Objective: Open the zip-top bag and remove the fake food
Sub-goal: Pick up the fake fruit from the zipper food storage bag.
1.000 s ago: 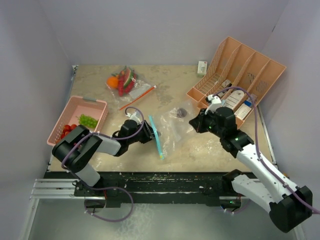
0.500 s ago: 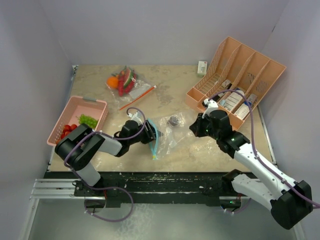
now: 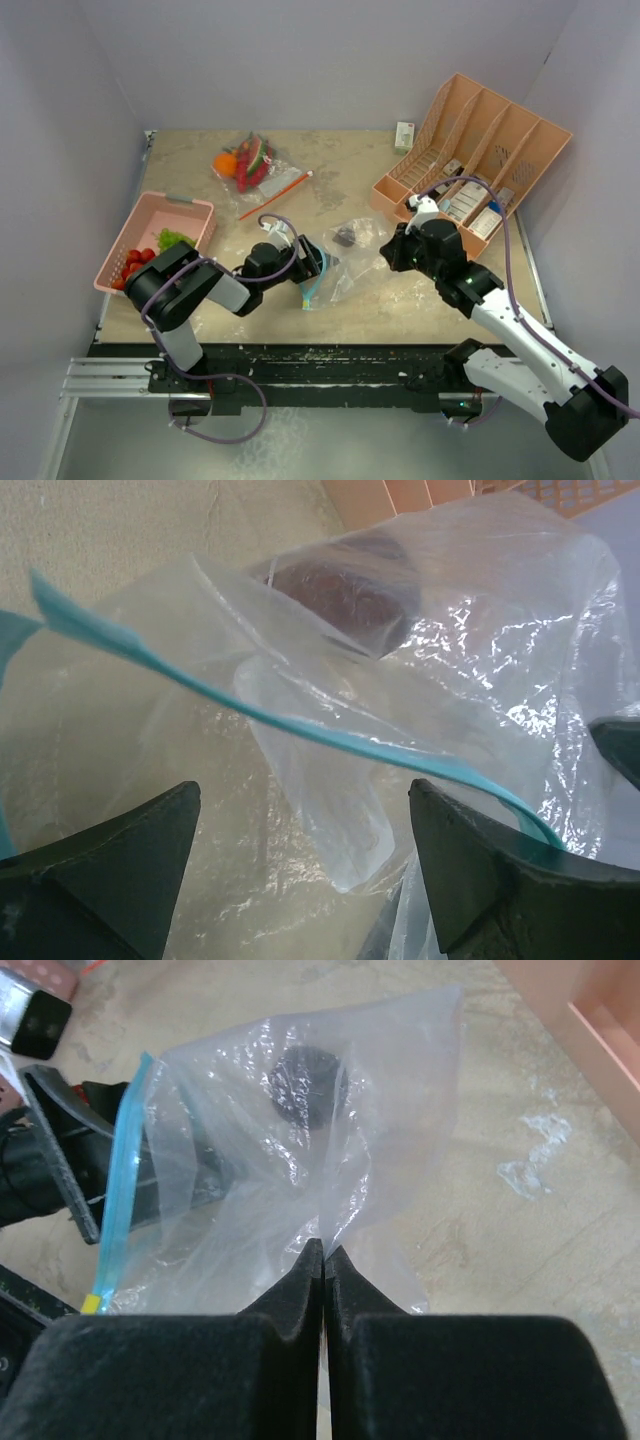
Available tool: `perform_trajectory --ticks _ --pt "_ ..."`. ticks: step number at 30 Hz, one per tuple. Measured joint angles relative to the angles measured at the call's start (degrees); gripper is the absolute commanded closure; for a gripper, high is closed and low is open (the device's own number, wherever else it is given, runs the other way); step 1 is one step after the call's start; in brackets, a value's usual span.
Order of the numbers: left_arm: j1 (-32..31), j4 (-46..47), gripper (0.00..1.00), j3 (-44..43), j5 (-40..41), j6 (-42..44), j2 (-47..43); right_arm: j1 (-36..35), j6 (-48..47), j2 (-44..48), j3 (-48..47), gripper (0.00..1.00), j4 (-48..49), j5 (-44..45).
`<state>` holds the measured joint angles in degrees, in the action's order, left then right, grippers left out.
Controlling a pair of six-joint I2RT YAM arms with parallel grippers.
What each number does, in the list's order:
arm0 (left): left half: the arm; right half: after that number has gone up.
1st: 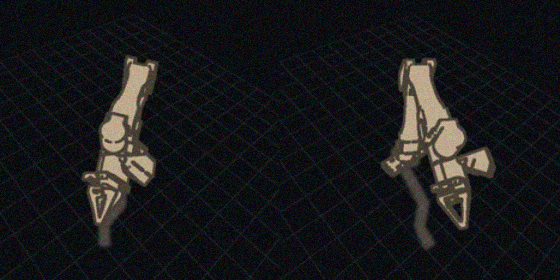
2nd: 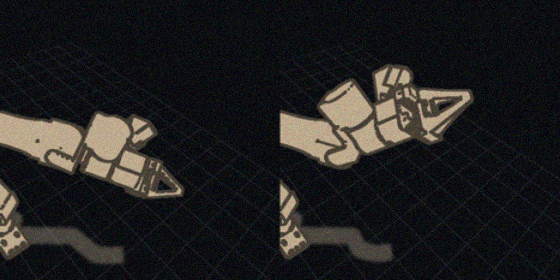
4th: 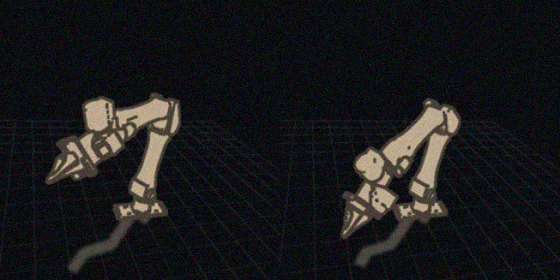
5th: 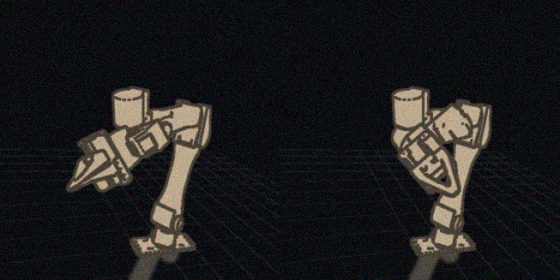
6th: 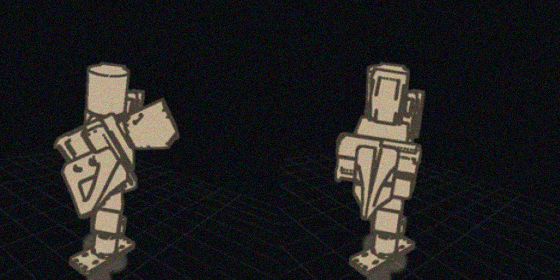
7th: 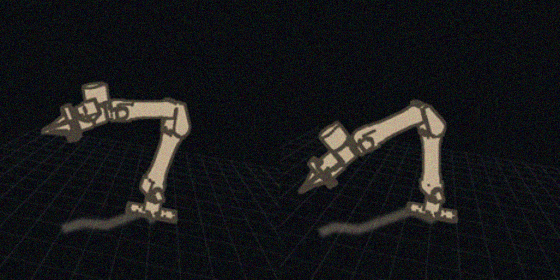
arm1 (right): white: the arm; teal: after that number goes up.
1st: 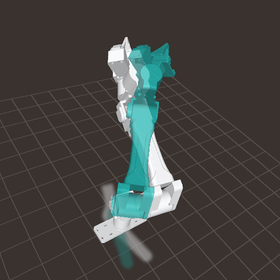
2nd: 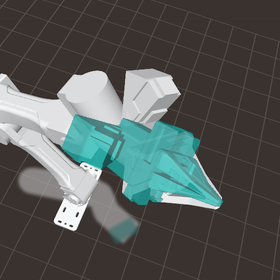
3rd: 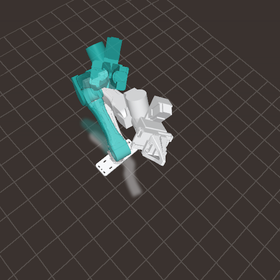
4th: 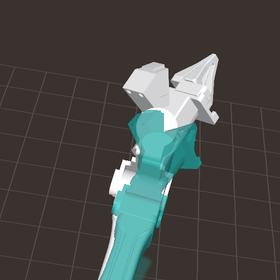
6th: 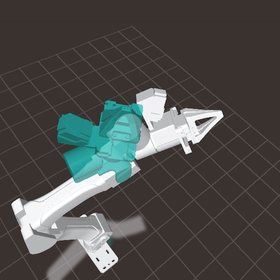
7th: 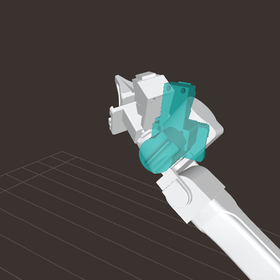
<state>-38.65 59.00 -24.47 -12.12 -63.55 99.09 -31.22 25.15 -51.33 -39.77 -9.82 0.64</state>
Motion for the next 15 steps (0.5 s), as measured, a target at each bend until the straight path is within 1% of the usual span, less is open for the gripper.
perform_trajectory --ticks 4,6,10,11,12,13,15 --pt "-0.7 3.2 0.12 0.2 0.0 -0.4 2.3 0.0 1.8 0.0 3.0 1.00 -0.4 0.7" --pt "-1.2 4.4 0.16 0.7 0.4 -0.4 2.4 0.0 3.0 0.0 4.4 1.00 -0.7 0.7" --pt "-1.6 5.7 0.37 2.1 1.9 -0.4 1.9 0.0 3.8 0.4 4.7 1.00 0.0 0.7" --pt "-1.6 6.0 0.44 2.4 2.4 -0.4 1.6 0.0 3.9 0.5 4.7 1.00 0.4 0.1" --pt "-1.6 6.3 0.49 2.7 3.0 -0.4 1.2 0.0 4.0 0.7 4.7 1.00 1.0 -0.4" --pt "-1.6 6.6 0.52 2.8 3.5 -0.4 1.0 -0.2 4.2 0.8 4.7 1.00 1.8 -1.1" --pt "-1.7 7.0 0.53 2.8 4.3 -0.3 0.9 -0.7 4.4 0.7 4.7 1.00 2.9 -1.9"
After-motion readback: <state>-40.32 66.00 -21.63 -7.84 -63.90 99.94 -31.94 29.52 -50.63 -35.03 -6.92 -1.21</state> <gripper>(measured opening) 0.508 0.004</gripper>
